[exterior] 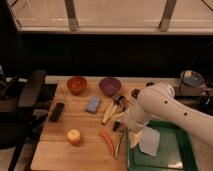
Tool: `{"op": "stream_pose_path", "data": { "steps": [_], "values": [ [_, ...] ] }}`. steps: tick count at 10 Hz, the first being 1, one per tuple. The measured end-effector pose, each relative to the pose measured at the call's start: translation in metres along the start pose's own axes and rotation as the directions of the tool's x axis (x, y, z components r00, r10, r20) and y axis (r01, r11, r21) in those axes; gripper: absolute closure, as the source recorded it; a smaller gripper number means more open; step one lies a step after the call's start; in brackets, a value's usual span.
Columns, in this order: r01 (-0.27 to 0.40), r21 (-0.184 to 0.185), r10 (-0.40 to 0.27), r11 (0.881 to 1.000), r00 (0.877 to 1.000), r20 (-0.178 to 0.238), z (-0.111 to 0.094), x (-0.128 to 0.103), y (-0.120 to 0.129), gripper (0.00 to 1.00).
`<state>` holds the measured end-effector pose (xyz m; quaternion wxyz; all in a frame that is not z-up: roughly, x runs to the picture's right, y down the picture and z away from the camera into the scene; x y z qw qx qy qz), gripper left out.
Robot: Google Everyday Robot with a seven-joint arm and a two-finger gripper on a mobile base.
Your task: Place apple in table surface
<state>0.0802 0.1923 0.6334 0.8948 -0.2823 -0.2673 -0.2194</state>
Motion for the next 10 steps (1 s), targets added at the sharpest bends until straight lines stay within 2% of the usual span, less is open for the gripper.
{"op": "stream_pose_path", "data": {
  "steps": [3,5,7,9,10],
  "values": [
    [0.008,0.001,-0.008,1.000,1.000,-0.001,-0.001,0.000,-0.002,0.20],
    [0.057,0.013,-0.058,0.998,0.998,0.006,0.000,-0.007,-0.014,0.20],
    [0.116,0.012,-0.117,0.993,0.993,0.014,0.016,-0.031,-0.039,0.20],
    [0.165,0.002,-0.164,0.986,0.986,0.038,0.044,-0.062,-0.070,0.20],
    [0.194,-0.003,-0.193,0.981,0.979,0.057,0.064,-0.083,-0.089,0.20]
  ]
}}
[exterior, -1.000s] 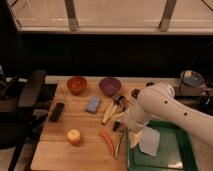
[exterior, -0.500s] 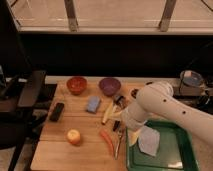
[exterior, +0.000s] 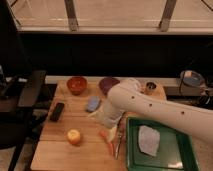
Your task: Place apple in table surface
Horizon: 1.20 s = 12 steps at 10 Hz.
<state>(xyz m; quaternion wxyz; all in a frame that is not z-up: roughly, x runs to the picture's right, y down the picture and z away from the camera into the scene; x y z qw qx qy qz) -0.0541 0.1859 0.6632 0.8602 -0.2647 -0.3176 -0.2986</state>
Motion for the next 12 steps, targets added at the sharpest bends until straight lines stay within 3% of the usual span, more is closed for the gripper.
{"op": "stream_pose_path", "data": {
  "steps": [2,4,7,9,11,12],
  "values": [
    [0.031,-0.007,-0.031,1.000,0.999,0.032,0.030,-0.013,-0.024,0.20],
    [0.052,-0.002,-0.052,0.999,0.993,0.102,0.070,-0.019,-0.045,0.20],
    [0.043,0.019,-0.046,0.999,0.985,0.166,0.116,-0.026,-0.067,0.20],
    [0.032,0.007,-0.033,0.999,0.981,0.189,0.135,-0.026,-0.073,0.20],
    [0.019,-0.038,-0.011,0.999,0.979,0.202,0.156,-0.023,-0.073,0.22],
    [0.015,-0.060,-0.002,0.998,0.979,0.205,0.163,-0.022,-0.070,0.29]
  ]
}}
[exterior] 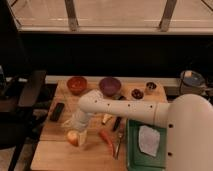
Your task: Place apple in table surface
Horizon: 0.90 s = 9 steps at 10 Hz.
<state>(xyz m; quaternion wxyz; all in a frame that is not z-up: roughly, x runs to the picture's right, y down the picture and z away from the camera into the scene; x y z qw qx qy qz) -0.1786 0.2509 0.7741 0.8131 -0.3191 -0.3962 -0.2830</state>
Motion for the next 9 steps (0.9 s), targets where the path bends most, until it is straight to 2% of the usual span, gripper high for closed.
{"op": "stream_pose_path", "data": {
  "steps": [2,4,6,7,8,9],
  "values": [
    [-0.017,-0.027,0.017,0.999,1.000,0.000,0.007,0.004,0.003,0.51],
    [-0.033,-0.025,0.033,0.999,0.999,-0.021,-0.003,0.009,0.010,0.70],
    [-0.049,0.013,0.050,0.999,0.998,-0.043,-0.033,0.015,0.017,0.91],
    [-0.050,0.037,0.051,0.998,0.998,-0.047,-0.050,0.015,0.018,0.97],
    [-0.042,0.079,0.046,0.996,0.997,-0.056,-0.082,0.011,0.018,1.00],
    [-0.033,0.108,0.040,0.994,0.997,-0.063,-0.106,0.007,0.018,1.00]
  ]
}}
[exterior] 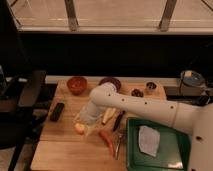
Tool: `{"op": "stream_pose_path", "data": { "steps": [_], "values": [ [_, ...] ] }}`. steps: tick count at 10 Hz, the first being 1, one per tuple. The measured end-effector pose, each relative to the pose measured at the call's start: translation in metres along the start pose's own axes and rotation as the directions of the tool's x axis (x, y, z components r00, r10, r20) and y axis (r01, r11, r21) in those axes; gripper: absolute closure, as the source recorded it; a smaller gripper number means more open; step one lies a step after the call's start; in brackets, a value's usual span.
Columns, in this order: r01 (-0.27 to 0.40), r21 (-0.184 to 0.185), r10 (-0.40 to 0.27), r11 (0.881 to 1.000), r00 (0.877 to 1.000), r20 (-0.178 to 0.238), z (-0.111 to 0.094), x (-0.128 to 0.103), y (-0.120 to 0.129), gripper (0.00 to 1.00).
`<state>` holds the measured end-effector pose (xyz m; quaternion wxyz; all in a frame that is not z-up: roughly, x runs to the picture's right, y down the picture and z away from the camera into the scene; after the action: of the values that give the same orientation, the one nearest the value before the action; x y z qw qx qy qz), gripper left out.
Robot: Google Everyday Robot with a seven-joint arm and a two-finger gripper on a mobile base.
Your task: Place apple in table surface
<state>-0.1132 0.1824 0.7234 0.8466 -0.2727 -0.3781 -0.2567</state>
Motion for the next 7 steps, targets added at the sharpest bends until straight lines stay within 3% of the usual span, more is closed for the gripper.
{"op": "stream_pose_path", "data": {
  "steps": [3,4,6,7],
  "values": [
    [0.030,0.102,-0.027,0.994,0.999,-0.027,-0.080,-0.008,-0.010,1.00],
    [0.035,0.118,-0.031,0.992,0.999,-0.030,-0.097,-0.011,-0.014,1.00],
    [0.041,0.135,-0.037,0.990,0.999,-0.035,-0.119,-0.017,-0.020,1.00],
    [0.042,0.135,-0.038,0.990,0.999,-0.033,-0.120,-0.018,-0.020,1.00]
  ]
}}
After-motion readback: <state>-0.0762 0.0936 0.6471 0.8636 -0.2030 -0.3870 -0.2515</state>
